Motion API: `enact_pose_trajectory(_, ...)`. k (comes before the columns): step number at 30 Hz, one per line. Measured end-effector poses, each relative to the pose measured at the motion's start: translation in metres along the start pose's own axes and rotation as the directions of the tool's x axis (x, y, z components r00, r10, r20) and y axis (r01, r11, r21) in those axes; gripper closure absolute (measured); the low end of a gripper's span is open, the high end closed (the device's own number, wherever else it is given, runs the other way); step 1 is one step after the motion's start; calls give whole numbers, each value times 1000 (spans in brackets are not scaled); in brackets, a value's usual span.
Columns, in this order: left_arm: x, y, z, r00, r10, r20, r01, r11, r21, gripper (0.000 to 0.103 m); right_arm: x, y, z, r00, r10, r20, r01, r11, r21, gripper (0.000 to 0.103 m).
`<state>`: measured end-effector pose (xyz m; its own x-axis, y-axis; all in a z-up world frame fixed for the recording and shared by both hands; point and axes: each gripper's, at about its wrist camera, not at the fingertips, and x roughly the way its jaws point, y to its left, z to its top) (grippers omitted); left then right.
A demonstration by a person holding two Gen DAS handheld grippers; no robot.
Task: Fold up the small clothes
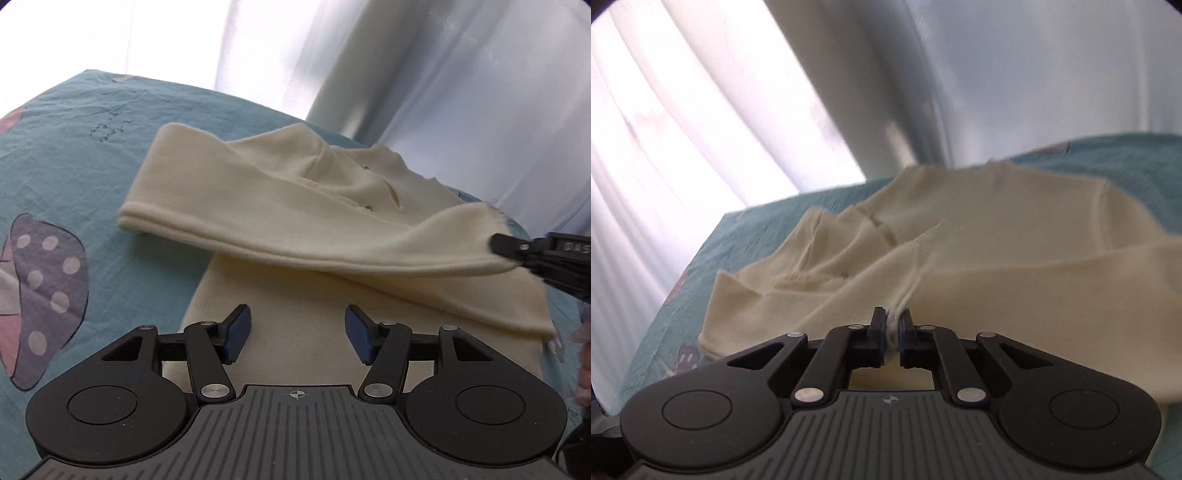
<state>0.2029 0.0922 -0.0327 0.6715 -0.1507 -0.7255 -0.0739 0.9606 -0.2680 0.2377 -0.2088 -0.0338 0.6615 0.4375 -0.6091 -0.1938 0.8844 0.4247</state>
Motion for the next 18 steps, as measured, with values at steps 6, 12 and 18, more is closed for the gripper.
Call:
enact_pose_trajectory(6,9,14,16,999,29,18,-29,998,-50,41,-53,-45,3,985,-150,90,150,989,13,97)
enact_pose_trajectory(12,17,13,23,1000,22,12,-21,998,-56,41,-41,-95,-17,985,-164,-52,169,976,139,83)
enact_pose_trajectory(18,23,7,28,999,35,9,-35,999,-27,37,-25,-97,-17,994,-102,-39,107,973,204,86)
